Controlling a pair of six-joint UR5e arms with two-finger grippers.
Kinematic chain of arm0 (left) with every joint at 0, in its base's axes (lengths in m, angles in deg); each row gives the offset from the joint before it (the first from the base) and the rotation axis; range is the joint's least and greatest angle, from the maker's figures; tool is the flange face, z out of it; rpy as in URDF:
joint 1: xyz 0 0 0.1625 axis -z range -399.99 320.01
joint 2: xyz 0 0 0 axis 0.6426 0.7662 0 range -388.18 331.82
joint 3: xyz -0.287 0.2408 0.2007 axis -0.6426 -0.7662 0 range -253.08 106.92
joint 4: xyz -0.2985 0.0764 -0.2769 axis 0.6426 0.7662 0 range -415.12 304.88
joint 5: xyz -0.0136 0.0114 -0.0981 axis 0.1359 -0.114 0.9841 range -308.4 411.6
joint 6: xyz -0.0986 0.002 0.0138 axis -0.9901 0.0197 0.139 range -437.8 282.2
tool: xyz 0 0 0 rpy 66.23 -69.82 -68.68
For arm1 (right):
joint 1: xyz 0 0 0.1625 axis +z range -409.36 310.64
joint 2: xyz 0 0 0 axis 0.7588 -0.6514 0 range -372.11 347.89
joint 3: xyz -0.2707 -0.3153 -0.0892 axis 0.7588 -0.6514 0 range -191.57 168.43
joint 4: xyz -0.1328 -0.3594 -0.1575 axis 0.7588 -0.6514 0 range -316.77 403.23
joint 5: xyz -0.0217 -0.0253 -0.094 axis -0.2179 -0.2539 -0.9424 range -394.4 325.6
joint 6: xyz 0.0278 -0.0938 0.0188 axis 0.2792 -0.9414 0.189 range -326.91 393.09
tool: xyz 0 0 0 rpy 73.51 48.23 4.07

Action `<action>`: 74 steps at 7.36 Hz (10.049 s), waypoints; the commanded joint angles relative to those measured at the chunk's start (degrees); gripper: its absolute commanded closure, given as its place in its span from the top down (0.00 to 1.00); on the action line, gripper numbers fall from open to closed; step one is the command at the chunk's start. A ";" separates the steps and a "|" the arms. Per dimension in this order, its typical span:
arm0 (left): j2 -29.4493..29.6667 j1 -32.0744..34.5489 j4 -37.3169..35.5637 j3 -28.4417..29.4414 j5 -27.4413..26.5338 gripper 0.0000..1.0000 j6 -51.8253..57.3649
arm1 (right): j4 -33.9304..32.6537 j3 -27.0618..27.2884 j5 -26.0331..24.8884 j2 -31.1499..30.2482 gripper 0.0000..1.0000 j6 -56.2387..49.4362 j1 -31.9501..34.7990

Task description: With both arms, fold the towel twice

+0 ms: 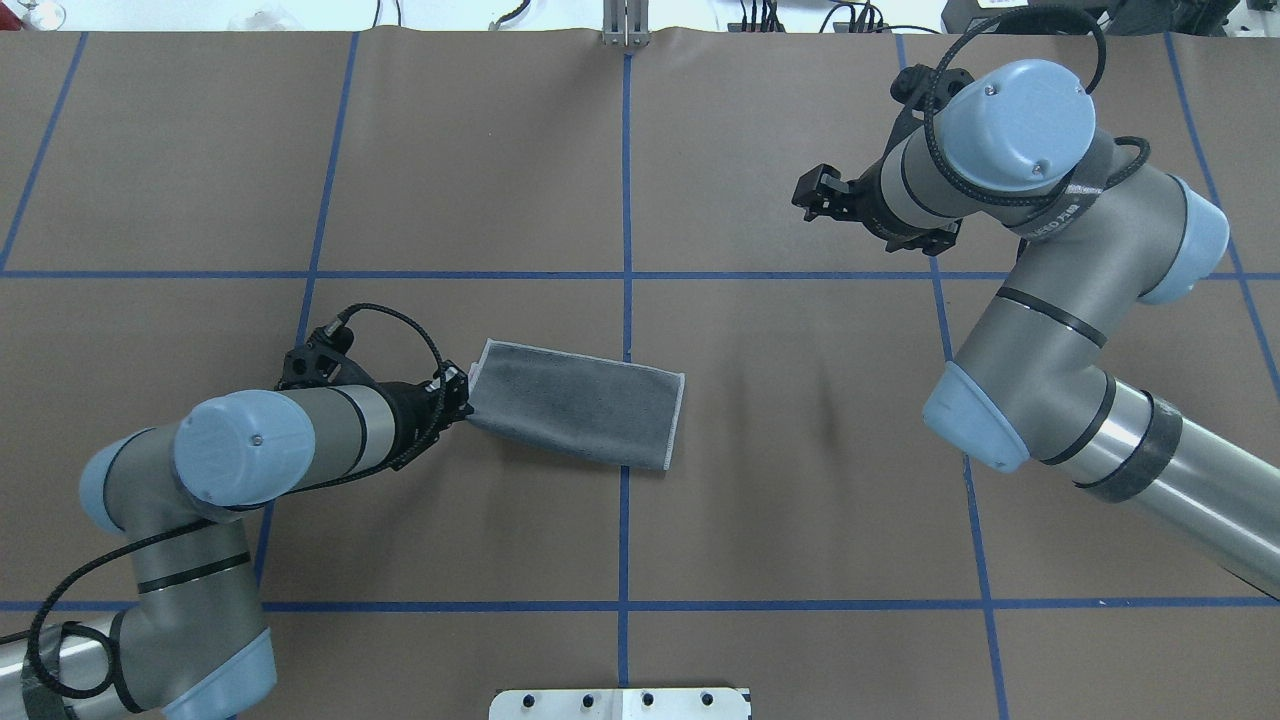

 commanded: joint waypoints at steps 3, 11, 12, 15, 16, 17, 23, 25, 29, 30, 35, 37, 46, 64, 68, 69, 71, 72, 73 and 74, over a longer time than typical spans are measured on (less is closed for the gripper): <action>-3.73 0.66 -0.62 -3.21 -1.73 0.00 3.38 | 0.04 0.00 0.20 0.10 1.00 0.00 0.00; 15.18 -2.68 -1.16 5.06 -1.83 0.00 3.47 | 0.13 -0.09 0.37 0.10 1.00 0.00 0.71; 15.27 -3.47 -1.16 5.41 -1.83 0.00 3.56 | 0.13 -0.09 0.37 0.10 1.00 0.00 0.71; 15.53 -5.15 -1.16 5.50 -2.00 0.00 6.28 | 0.22 -0.09 0.37 0.10 1.00 0.00 0.71; 15.54 -5.15 -1.16 5.50 -2.00 0.00 6.37 | 0.22 -0.09 0.37 0.02 1.00 0.00 0.71; 15.62 -5.58 -1.16 5.68 -2.00 0.00 6.37 | 0.22 -0.09 0.29 -0.07 1.00 0.00 0.71; 16.41 -4.80 -5.43 4.55 -0.95 1.00 18.10 | -0.22 -0.35 0.81 -0.07 1.00 -1.39 1.40; 15.37 -1.22 -13.07 1.39 3.24 1.00 28.12 | -0.31 -0.53 3.52 -3.04 1.00 -10.23 4.64; -1.91 15.62 -22.24 -10.22 19.39 1.00 64.62 | 0.31 -0.53 15.72 -18.05 1.00 -45.16 23.14; -5.96 22.30 -22.77 -10.23 23.71 1.00 76.39 | 0.31 -0.70 19.32 -22.35 1.00 -55.62 29.21; -11.88 58.42 -48.40 -7.70 34.56 1.00 131.43 | -0.22 -10.78 27.96 -31.89 1.00 -90.31 51.13; -11.97 68.37 -49.41 3.06 40.06 1.00 147.88 | -0.22 -11.42 27.62 -33.03 1.00 -90.88 52.12; -22.78 70.26 -34.73 3.92 46.78 1.00 135.75 | -0.05 -11.60 27.71 -34.26 1.00 -90.09 52.03; -23.75 70.35 -32.80 5.77 46.42 1.00 136.01 | 0.31 -12.92 28.68 -35.05 1.00 -90.00 52.03; -24.63 70.35 -32.71 5.94 46.42 1.00 136.10 | 0.39 -13.27 28.68 -35.05 1.00 -90.09 52.03; -24.63 70.26 -32.71 5.94 46.42 1.00 136.10 | 0.39 -13.36 28.68 -35.05 1.00 -90.09 52.03; -24.63 70.26 -32.71 5.94 46.42 1.00 136.10 | 0.39 -13.36 28.68 -35.05 1.00 -90.09 52.03; -24.63 70.26 -32.62 5.94 46.42 1.00 136.10 | 0.39 -13.36 28.68 -35.05 1.00 -90.17 52.03; -24.63 70.26 -32.62 5.94 46.42 1.00 136.10 | 0.39 -13.36 28.68 -35.05 1.00 -90.17 52.03; -24.72 70.26 -32.62 5.94 46.42 1.00 136.10 | 0.39 -13.36 28.68 -35.05 1.00 -90.09 52.03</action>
